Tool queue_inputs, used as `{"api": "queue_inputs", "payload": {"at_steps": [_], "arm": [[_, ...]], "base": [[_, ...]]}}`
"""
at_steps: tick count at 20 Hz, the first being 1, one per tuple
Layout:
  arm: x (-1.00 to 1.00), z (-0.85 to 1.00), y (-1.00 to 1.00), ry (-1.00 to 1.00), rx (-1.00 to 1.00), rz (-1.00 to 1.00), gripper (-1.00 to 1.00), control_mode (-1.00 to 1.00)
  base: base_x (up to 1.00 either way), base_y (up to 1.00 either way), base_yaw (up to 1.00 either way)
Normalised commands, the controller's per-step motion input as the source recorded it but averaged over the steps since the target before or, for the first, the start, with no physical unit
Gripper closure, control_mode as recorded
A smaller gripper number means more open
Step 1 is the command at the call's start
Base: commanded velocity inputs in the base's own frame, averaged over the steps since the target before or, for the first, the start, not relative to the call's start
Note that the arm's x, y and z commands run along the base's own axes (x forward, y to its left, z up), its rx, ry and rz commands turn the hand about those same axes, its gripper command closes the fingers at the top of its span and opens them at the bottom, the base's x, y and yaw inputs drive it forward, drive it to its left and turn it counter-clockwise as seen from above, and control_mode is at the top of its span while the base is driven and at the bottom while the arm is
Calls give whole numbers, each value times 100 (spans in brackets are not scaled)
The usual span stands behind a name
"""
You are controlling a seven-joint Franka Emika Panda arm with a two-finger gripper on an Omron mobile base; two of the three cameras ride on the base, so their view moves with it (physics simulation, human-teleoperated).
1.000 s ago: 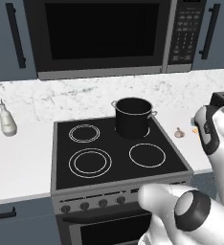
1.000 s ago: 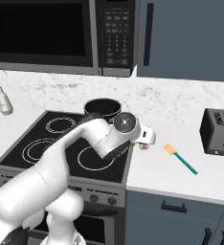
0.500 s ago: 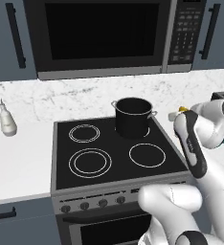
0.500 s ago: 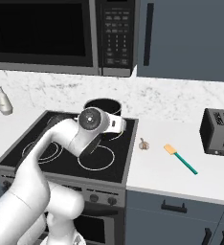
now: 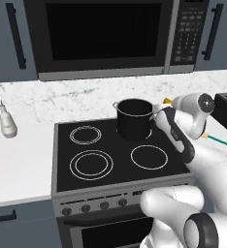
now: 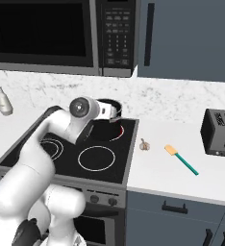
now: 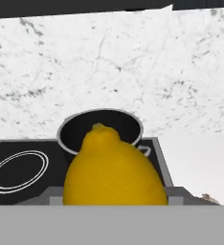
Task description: Put the lemon and garlic in the pot. Retrieve the spatula and lightly stir the vegetables in the pot.
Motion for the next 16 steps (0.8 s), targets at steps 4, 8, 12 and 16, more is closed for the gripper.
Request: {"api": "queue_inputs", "payload": {"at_steps": [4, 8, 12, 16], "arm": [[46, -1, 5, 0, 0, 1, 100, -100], [42, -23, 1, 0, 0, 5, 100, -100], [42, -27, 9, 0, 4, 6, 100, -100], [63, -19, 8, 0, 3, 4, 100, -100]], "base": [[0, 0, 0], [0, 0, 0], [0, 0, 0], [0, 0, 0]]}}
